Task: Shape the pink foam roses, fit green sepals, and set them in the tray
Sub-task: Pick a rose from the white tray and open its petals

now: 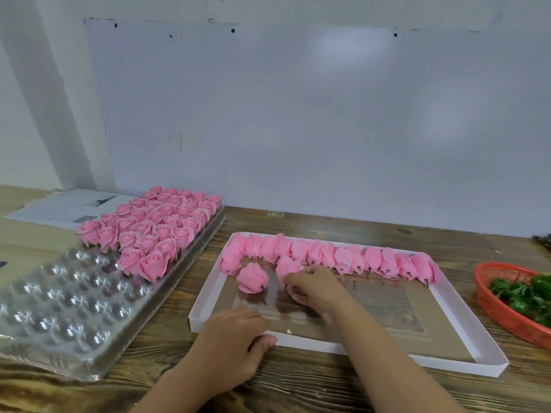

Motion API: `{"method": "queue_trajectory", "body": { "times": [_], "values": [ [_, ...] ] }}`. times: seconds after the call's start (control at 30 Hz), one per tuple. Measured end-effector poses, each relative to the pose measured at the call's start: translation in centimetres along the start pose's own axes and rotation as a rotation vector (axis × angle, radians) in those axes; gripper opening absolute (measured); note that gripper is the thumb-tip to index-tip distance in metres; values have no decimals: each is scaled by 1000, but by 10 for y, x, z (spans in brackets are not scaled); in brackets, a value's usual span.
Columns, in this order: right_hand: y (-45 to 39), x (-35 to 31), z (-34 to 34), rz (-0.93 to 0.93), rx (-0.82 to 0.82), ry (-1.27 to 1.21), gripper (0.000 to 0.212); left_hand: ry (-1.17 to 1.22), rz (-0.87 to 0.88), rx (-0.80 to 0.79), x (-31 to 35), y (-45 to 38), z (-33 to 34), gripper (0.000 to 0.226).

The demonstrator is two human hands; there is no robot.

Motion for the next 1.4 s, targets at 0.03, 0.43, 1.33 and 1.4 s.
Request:
{"method": "queue_trajectory", "body": {
  "times": [0.03, 0.43, 1.33, 1.4],
  "values": [
    [5, 0, -4, 5, -17, -56, 21, 39, -42, -34, 1, -1, -2, 32],
    [54, 11, -43, -94, -280, -366, 11, 1118, -478, -72, 18, -57, -13, 52],
    [74, 12, -22, -309, -139, 155, 36, 1190, -391, 71, 32, -52, -4, 26],
    [71, 16, -18, -402, -29, 241, 37, 1231, -403, 51, 31, -51, -4, 25]
  ]
}}
Point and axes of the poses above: each hand's wrist, its own y-axis away from the middle knuckle, its own z-axis out of the palm, x = y × z, the point moved 1 cm from there along -y, towards the middle knuckle, and after that the axes turned 8 degrees about -x, right-handed, at the moved point
